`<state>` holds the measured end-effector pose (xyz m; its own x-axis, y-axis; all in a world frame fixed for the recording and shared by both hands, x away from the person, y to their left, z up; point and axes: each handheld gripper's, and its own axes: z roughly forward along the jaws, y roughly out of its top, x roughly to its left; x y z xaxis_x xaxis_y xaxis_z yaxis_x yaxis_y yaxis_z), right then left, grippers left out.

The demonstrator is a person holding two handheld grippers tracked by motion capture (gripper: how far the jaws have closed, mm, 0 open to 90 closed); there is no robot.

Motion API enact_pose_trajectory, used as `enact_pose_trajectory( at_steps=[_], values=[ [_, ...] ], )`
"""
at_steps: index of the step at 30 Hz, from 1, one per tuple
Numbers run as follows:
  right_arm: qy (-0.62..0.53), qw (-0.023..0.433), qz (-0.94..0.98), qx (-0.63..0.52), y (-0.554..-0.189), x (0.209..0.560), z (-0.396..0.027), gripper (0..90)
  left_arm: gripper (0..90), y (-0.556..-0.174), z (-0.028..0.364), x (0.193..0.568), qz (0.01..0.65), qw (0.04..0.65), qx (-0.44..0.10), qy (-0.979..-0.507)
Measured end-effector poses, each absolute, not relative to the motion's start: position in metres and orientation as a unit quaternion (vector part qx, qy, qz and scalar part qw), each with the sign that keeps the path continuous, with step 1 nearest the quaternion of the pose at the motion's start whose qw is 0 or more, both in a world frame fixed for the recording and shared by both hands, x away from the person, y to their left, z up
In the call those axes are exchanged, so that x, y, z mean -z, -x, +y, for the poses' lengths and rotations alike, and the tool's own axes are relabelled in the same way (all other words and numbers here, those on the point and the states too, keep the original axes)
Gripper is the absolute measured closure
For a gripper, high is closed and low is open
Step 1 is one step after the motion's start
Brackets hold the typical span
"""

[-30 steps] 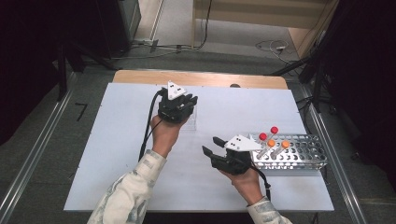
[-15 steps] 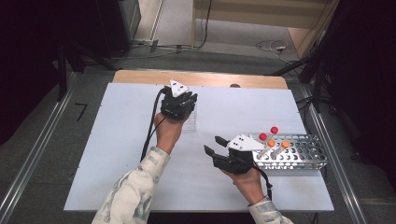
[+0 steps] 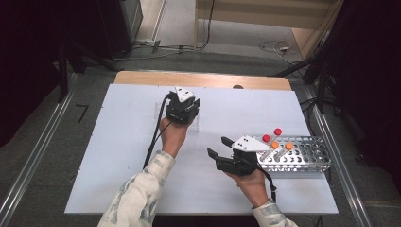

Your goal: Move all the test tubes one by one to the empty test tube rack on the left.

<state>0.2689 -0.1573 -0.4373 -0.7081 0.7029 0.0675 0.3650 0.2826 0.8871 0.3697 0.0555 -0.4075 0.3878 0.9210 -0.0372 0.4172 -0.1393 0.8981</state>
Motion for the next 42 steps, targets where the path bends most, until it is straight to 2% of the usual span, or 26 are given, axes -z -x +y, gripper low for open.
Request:
enact_pose_trajectory(
  at_steps=[5,33,42],
  values=[
    [-0.341,0.172,0.782,-0.492,-0.269,0.437,-0.157,32.9,76.3,-0.37,0.054,0.418,0.48,0.451,-0.278,-0.699],
    [-0.345,0.172,0.779,-0.494,-0.27,0.436,-0.159,33.0,76.1,-0.366,0.053,0.425,0.479,0.452,-0.287,-0.696],
    [-0.344,0.172,0.78,-0.493,-0.27,0.436,-0.159,33.0,69.9,-0.366,0.054,0.425,0.482,0.454,-0.277,-0.697]
  ],
)
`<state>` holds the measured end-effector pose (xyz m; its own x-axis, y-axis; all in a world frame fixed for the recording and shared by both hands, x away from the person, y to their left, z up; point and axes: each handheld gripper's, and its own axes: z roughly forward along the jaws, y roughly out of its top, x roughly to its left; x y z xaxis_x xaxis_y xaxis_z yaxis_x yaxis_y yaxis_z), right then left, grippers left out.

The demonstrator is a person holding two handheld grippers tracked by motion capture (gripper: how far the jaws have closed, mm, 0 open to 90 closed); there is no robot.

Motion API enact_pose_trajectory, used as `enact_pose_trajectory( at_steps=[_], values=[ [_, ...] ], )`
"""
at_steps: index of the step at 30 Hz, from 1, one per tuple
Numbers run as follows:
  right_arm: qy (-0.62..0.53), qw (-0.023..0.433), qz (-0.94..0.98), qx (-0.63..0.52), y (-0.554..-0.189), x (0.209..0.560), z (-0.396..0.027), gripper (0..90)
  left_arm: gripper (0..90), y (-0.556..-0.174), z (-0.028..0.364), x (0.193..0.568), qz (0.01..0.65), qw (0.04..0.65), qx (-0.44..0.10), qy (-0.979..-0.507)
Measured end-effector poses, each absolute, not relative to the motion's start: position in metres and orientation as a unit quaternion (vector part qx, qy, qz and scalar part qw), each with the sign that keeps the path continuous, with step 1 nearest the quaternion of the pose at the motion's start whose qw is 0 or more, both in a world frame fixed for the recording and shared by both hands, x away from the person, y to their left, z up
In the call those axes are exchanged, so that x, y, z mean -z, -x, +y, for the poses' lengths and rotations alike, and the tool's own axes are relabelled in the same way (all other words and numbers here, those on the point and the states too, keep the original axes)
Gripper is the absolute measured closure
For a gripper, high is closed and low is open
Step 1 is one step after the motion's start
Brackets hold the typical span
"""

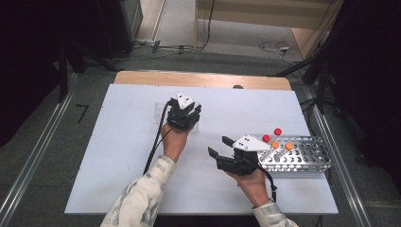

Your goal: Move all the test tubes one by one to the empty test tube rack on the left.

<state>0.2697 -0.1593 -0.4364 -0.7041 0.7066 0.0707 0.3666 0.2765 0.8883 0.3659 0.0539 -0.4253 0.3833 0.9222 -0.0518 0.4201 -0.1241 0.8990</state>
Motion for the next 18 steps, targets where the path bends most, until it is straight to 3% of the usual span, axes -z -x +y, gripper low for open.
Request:
enact_pose_trajectory(
  at_steps=[6,8,9,10,11,18],
  values=[
    [-0.343,0.172,0.78,-0.495,-0.269,0.436,-0.16,33.0,61.2,-0.363,0.055,0.421,0.483,0.464,-0.264,-0.694],
    [-0.344,0.171,0.779,-0.495,-0.268,0.435,-0.161,33.0,52.7,-0.36,0.054,0.42,0.483,0.466,-0.261,-0.695],
    [-0.342,0.171,0.78,-0.496,-0.267,0.435,-0.163,33.0,43.2,-0.359,0.053,0.419,0.482,0.465,-0.26,-0.696],
    [-0.342,0.171,0.78,-0.496,-0.267,0.435,-0.163,33.0,43.2,-0.358,0.053,0.418,0.483,0.464,-0.262,-0.694],
    [-0.341,0.17,0.78,-0.497,-0.264,0.433,-0.165,33.0,37.7,-0.356,0.053,0.418,0.484,0.464,-0.263,-0.694],
    [-0.342,0.18,0.776,-0.498,-0.252,0.427,-0.18,33.1,31.3,-0.35,0.057,0.415,0.489,0.464,-0.266,-0.689]
  ],
)
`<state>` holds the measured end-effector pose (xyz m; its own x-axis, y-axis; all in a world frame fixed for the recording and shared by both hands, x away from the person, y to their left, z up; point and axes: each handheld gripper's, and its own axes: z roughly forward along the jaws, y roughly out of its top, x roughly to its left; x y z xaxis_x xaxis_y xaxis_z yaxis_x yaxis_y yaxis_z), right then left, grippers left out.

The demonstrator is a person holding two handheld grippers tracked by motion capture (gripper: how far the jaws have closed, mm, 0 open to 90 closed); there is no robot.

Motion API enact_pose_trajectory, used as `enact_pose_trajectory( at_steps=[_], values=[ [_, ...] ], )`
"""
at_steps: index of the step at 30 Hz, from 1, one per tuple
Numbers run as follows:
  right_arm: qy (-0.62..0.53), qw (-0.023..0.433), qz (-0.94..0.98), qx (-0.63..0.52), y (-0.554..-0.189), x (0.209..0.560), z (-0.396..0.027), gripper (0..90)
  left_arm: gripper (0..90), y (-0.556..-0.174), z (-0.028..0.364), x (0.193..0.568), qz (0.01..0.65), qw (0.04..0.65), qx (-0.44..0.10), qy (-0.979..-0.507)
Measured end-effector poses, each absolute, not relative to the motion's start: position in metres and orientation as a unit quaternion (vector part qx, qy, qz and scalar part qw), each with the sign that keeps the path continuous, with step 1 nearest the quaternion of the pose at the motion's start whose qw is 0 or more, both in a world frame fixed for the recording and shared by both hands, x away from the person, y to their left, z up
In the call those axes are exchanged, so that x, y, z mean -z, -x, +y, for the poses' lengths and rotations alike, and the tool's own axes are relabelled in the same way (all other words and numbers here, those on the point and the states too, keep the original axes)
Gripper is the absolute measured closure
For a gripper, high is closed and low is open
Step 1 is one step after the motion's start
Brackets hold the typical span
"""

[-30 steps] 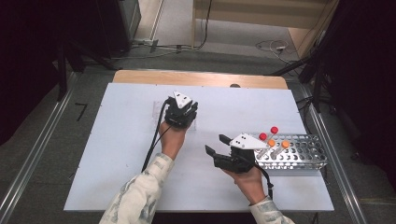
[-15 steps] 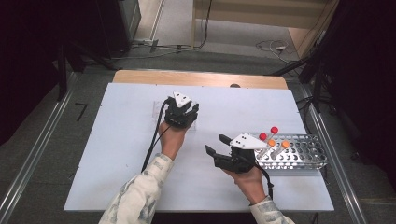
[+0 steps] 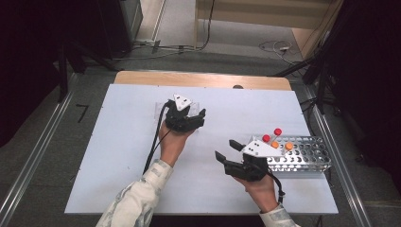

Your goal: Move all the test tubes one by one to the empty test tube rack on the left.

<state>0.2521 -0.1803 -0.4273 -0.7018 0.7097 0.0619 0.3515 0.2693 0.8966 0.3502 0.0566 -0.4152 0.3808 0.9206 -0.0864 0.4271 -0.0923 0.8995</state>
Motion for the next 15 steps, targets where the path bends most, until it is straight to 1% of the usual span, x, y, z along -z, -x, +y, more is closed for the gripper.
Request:
enact_pose_trajectory(
  at_steps=[6,15],
  values=[
    [-0.345,0.192,0.77,-0.501,-0.237,0.423,-0.205,33.2,25.0,-0.347,0.06,0.413,0.495,0.463,-0.268,-0.684],
    [-0.361,0.21,0.757,-0.503,-0.22,0.416,-0.24,33.3,20.5,-0.344,0.065,0.413,0.499,0.462,-0.271,-0.681]
  ],
)
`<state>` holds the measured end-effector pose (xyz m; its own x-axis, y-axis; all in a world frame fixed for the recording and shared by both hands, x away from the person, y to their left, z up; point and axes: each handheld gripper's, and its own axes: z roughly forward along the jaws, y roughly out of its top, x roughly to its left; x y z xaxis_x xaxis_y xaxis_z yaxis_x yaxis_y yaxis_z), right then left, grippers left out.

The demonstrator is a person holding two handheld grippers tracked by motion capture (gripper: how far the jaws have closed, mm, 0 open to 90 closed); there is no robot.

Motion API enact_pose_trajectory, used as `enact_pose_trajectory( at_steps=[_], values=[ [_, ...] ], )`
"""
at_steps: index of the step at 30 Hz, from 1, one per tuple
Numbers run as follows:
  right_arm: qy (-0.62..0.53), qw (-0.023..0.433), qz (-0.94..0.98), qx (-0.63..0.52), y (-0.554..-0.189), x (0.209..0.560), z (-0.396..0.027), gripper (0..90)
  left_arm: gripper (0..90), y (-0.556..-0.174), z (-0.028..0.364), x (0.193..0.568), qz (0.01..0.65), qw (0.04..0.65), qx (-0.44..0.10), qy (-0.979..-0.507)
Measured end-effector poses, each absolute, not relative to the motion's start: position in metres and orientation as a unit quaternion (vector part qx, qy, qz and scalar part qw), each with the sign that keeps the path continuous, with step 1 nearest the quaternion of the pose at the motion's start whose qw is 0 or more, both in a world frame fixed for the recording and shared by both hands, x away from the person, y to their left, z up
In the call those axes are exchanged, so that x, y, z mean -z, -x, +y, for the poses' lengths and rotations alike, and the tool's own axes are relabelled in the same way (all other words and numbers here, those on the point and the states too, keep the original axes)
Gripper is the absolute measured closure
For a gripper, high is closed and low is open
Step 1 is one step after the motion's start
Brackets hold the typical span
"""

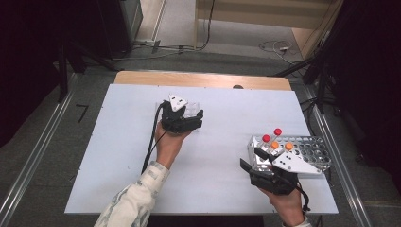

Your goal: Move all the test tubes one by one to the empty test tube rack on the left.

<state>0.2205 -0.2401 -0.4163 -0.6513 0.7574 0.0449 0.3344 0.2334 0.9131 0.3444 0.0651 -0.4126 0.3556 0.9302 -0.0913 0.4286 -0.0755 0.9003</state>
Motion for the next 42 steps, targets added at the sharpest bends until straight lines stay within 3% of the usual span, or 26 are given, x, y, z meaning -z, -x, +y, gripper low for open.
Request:
enact_pose_trajectory(
  at_steps=[21,42],
  values=[
    [-0.418,0.244,0.728,-0.485,-0.212,0.434,-0.289,36.7,19.5,-0.341,0.072,0.415,0.504,0.459,-0.28,-0.676],
    [-0.439,0.255,0.728,-0.46,-0.233,0.467,-0.284,58.3,18.0,-0.34,0.07,0.415,0.504,0.464,-0.289,-0.668]
  ],
)
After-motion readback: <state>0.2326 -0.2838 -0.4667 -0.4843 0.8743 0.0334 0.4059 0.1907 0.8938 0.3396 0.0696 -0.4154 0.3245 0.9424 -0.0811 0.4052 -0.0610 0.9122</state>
